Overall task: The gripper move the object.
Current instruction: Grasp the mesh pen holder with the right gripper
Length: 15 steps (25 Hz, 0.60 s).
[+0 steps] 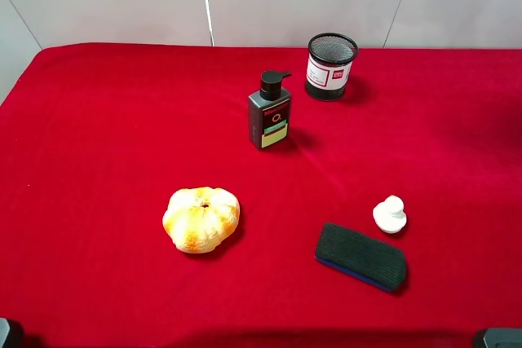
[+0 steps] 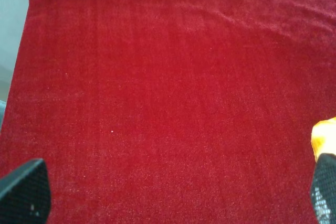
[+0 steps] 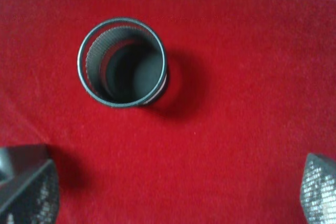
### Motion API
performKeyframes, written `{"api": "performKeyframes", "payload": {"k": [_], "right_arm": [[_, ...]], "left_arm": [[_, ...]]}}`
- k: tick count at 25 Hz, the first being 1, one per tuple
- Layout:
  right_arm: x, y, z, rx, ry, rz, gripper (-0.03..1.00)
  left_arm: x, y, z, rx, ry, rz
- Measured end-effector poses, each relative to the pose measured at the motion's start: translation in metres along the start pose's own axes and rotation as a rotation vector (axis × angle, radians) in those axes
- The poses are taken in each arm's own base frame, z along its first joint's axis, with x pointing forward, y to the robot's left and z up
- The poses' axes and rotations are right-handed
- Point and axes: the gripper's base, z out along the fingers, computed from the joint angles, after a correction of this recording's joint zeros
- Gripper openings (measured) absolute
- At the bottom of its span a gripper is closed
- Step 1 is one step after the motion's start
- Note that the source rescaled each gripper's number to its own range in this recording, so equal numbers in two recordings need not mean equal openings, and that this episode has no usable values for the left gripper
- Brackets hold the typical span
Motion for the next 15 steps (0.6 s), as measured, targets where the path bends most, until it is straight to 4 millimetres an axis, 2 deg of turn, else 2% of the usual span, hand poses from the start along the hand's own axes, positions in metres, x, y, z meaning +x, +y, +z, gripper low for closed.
{"api": "performKeyframes", "payload": {"k": [1,4,7,9,11,15], "right_arm": [[0.000,0.000,0.000,0.000,0.000,0.000,1.00],[-0.007,-0.001,0.020,0.002,0.026,0.016,1.00],[-0.011,-0.002,0.041,0.004,0.058,0.025,1.00],[-0.014,-0.003,0.064,0.006,0.093,0.027,1.00],[-0.015,-0.003,0.070,0.007,0.102,0.028,1.00],[-0.015,-0.005,0.102,0.011,0.147,0.044,1.00]], "left_arm": [[0.000,0.000,0.000,0.000,0.000,0.000],[0.000,0.000,0.000,0.000,0.000,0.000],[0.000,0.000,0.000,0.000,0.000,0.000],[0.000,0.000,0.000,0.000,0.000,0.000],[0.000,0.000,0.000,0.000,0.000,0.000],[0.000,0.000,0.000,0.000,0.000,0.000]]}}
